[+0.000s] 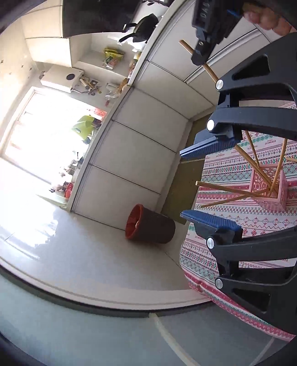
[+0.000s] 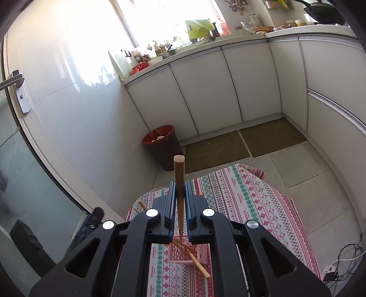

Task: Organize utensils
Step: 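Open both grippers to drop the chopsticks into the pink basket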

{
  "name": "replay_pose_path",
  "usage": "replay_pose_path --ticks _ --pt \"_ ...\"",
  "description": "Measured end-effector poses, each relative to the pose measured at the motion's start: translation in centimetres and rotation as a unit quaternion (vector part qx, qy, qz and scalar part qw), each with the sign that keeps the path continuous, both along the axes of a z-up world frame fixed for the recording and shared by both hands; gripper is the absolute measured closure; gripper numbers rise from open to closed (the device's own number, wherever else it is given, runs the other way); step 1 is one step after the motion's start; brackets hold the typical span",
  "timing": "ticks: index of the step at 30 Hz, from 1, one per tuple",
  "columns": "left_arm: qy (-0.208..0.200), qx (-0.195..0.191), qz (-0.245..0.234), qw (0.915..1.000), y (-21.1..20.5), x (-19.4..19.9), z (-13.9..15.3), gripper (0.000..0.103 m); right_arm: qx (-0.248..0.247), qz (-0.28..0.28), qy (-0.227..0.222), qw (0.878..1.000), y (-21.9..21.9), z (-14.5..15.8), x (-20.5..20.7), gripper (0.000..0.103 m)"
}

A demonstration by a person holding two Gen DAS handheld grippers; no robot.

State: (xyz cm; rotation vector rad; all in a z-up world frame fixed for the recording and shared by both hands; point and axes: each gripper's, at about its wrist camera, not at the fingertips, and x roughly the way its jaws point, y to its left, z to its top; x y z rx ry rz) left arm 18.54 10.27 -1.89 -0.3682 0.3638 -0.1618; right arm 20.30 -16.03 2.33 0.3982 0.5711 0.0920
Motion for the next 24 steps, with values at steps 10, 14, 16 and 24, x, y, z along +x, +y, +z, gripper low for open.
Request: replay_pose_path --ticks 10,14,16,24 --pt "0.026 -0.010 0.037 0.9989 4.6 -2.7 -0.3 0.046 -0.017 0.012 0.013 1.000 3.2 -1.9 1.7 0.091" --pt "0.055 0.009 0.038 0.9977 4.4 -3.1 -0.9 0.046 -0.027 0.013 0.026 0.999 4.4 -3.9 2.0 0.058" --pt "0.061 0.027 0.042 0.9969 4.0 -3.5 -0.7 0.043 -0.036 0.011 0.024 0.999 4.4 -3.7 1.2 0.058" --pt "0.076 0.060 0.039 0.9946 1.8 -5.8 -0.1 0.026 -0.118 -0.026 -0.016 0.993 3.9 -1.4 -3.9 0.038"
